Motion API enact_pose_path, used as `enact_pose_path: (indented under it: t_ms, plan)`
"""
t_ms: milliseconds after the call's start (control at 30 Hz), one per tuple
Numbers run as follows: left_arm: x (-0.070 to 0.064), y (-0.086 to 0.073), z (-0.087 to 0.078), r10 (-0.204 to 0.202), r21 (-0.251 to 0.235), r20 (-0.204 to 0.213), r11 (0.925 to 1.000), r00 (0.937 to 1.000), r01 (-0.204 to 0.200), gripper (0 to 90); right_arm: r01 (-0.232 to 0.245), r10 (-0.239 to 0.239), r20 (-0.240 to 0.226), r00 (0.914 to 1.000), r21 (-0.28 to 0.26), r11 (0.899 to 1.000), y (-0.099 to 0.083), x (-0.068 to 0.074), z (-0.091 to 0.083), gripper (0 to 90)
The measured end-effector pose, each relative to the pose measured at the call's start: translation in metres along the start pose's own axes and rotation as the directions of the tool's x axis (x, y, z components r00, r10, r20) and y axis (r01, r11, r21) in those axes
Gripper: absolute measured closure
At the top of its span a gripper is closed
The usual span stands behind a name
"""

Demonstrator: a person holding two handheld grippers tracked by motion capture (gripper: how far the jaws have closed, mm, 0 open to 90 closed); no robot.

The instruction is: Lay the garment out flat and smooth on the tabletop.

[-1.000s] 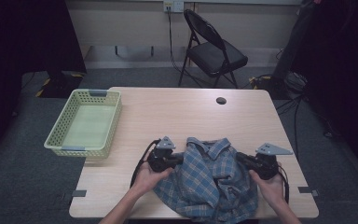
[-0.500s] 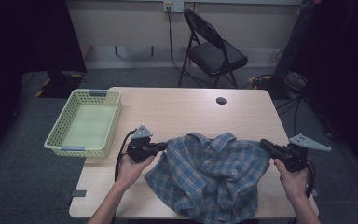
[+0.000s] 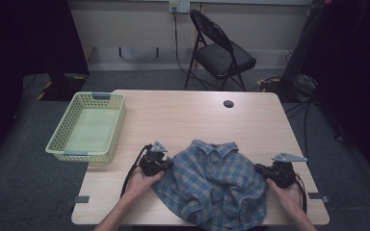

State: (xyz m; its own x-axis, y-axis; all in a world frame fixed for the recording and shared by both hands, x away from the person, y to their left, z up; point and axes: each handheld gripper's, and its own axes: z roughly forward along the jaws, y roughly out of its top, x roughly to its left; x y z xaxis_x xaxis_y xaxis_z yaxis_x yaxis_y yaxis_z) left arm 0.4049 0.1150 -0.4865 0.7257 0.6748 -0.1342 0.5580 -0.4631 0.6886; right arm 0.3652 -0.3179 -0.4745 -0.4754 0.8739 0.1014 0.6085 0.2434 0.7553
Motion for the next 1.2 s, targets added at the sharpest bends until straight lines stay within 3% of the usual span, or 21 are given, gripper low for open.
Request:
enact_pose_path:
  t_ms: [67, 133, 267, 467, 633, 767, 867, 1067, 1200]
  plan:
    - [-0.005, -0.004, -0.001, -0.004, -0.006, -0.002, 1.0, 1.0, 0.004, 88.8, 0.011, -0.011, 0.0, 0.9999, 0.011, 1.0, -0.002, 0.003, 0.0, 87.5]
    - [-0.01, -0.009, -0.006, 0.025, 0.003, -0.003, 0.9997, 0.9997, -0.025, 88.8, 0.03, -0.03, 0.0, 0.9995, 0.02, 0.999, -0.005, 0.006, -0.001, 87.5]
    - [-0.017, -0.022, -0.015, 0.003, -0.012, 0.031, 0.9999, 0.9995, -0.003, 88.8, 0.036, -0.035, -0.021, 0.9992, 0.035, 0.999, -0.016, 0.011, -0.007, 87.5]
    - [-0.029, -0.03, -0.029, -0.008, 0.033, 0.069, 0.9994, 0.9976, 0.005, 88.8, 0.042, -0.041, -0.029, 0.9987, 0.045, 0.998, -0.026, 0.018, -0.021, 87.5]
    - [-0.025, -0.026, -0.051, -0.029, -0.078, 0.088, 0.9963, 0.9957, 0.036, 88.9, -0.006, 0.005, -0.036, 0.9993, -0.044, 0.999, -0.023, 0.013, -0.046, 87.6]
    - [-0.023, -0.008, -0.065, -0.034, -0.169, 0.087, 0.9844, 0.9956, 0.048, 88.9, -0.024, 0.019, -0.043, 0.9989, -0.118, 0.993, -0.008, 0.008, -0.058, 87.7]
    - [-0.024, 0.01, -0.076, -0.017, -0.211, 0.061, 0.977, 0.998, 0.029, 88.9, -0.018, 0.01, -0.047, 0.9988, -0.186, 0.982, 0.009, 0.007, -0.068, 87.6]
    - [-0.02, 0.043, -0.098, -0.016, -0.322, 0.022, 0.9466, 0.9996, 0.022, 88.9, -0.003, -0.005, -0.022, 0.9997, -0.328, 0.945, 0.048, 0.003, -0.091, 87.7]
    - [-0.016, 0.065, -0.109, -0.01, -0.364, -0.046, 0.9314, 0.9989, -0.007, 88.9, 0.016, -0.017, -0.001, 0.9998, -0.388, 0.921, 0.074, -0.001, -0.104, 87.7]
